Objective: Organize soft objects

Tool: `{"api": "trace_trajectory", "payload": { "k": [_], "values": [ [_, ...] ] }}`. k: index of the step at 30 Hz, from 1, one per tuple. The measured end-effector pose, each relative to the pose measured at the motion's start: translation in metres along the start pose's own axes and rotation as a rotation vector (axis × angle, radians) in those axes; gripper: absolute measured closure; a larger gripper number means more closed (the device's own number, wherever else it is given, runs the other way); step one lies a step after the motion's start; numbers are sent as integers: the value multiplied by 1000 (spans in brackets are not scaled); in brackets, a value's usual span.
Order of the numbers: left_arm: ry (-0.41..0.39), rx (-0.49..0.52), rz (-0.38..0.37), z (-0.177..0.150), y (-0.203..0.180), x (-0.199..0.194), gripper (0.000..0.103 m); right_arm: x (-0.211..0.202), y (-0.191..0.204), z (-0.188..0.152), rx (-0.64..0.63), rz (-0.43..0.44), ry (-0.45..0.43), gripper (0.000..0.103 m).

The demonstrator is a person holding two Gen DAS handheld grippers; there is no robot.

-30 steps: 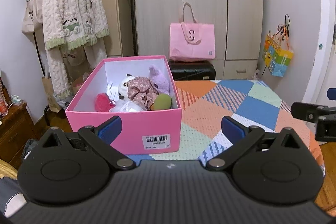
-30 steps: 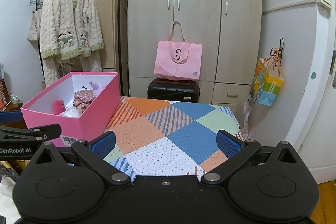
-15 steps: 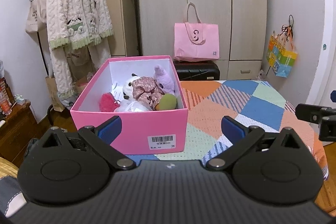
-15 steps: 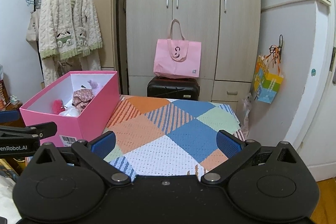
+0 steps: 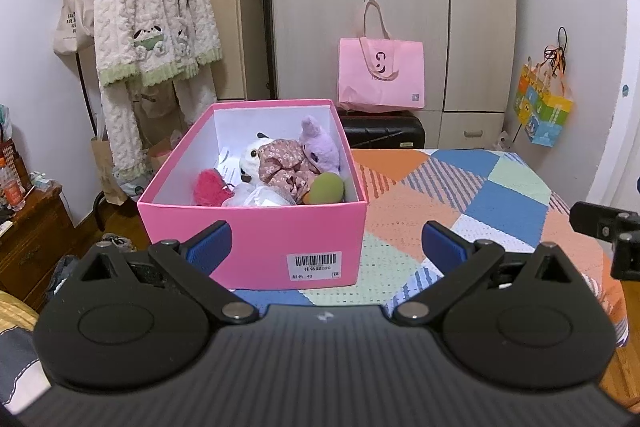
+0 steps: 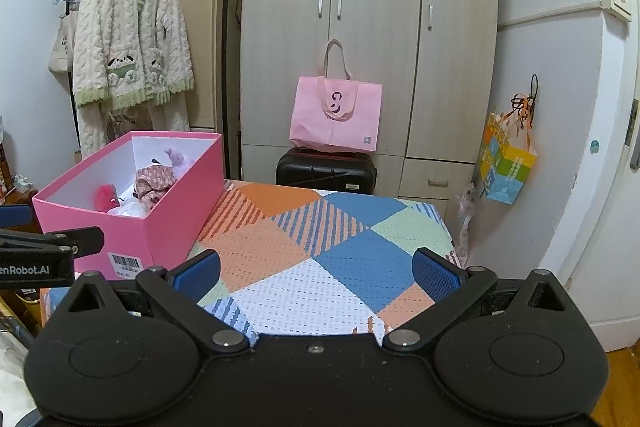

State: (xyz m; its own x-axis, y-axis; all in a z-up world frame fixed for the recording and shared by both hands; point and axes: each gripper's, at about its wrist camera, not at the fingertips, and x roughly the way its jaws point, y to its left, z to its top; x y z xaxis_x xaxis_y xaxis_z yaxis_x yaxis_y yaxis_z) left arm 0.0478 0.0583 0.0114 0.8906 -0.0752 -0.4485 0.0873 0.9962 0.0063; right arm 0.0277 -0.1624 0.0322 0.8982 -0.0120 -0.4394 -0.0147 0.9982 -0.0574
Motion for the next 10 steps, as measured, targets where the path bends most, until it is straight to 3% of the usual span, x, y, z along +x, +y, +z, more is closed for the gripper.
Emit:
{"api": "trace_trajectory", "payload": {
  "k": [10],
  "values": [
    [2,-3,5,-1,1,0,0,1,1,0,6,-12,5,0]
  ]
}}
